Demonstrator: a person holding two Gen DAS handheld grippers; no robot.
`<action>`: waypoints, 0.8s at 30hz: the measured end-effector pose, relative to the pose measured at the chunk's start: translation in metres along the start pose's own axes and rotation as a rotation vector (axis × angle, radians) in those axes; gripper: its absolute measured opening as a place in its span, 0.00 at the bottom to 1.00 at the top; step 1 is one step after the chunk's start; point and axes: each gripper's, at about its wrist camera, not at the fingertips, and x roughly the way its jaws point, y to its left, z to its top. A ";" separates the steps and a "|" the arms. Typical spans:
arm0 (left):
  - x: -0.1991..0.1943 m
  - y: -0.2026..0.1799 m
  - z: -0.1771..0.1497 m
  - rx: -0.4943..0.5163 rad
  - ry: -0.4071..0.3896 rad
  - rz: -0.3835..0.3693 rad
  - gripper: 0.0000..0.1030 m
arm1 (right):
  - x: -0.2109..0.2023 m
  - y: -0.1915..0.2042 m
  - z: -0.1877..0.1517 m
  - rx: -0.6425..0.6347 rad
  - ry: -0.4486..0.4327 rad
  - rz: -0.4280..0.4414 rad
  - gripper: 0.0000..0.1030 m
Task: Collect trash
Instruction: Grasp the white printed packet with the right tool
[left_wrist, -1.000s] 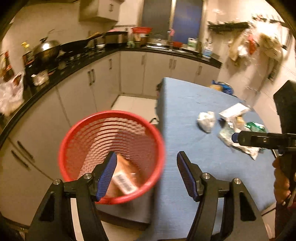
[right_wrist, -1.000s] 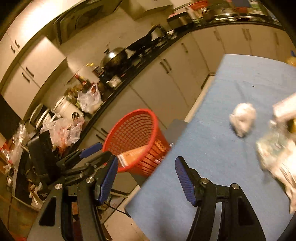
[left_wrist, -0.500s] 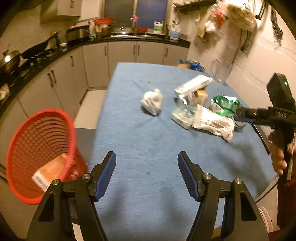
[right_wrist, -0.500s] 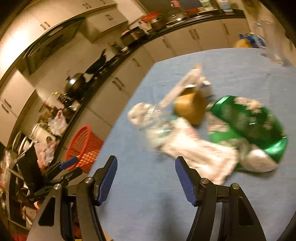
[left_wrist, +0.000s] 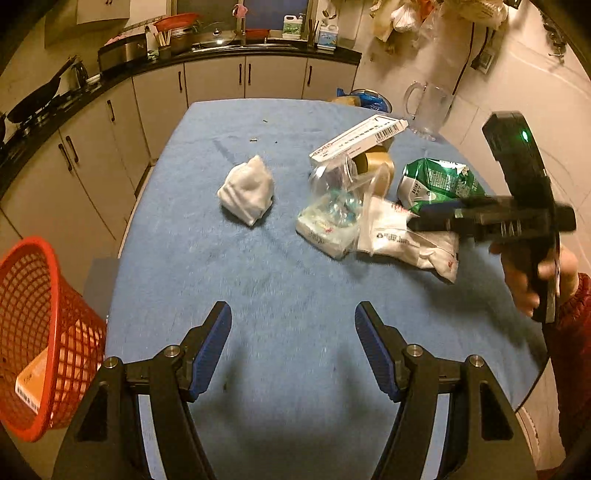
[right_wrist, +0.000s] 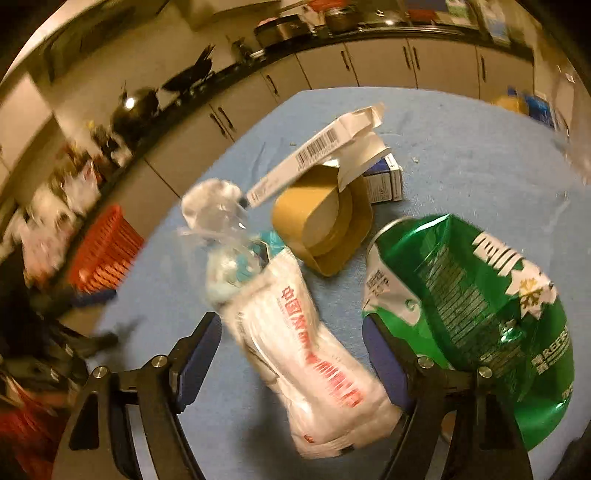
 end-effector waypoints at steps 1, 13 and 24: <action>0.002 -0.001 0.003 0.005 0.000 -0.001 0.66 | 0.003 0.002 -0.003 -0.017 0.024 0.013 0.80; 0.021 -0.025 0.045 0.033 -0.043 -0.019 0.72 | -0.032 0.038 -0.059 -0.133 -0.016 -0.101 0.46; 0.038 -0.035 0.080 -0.017 -0.073 -0.040 0.72 | -0.070 0.035 -0.096 -0.034 -0.086 -0.088 0.46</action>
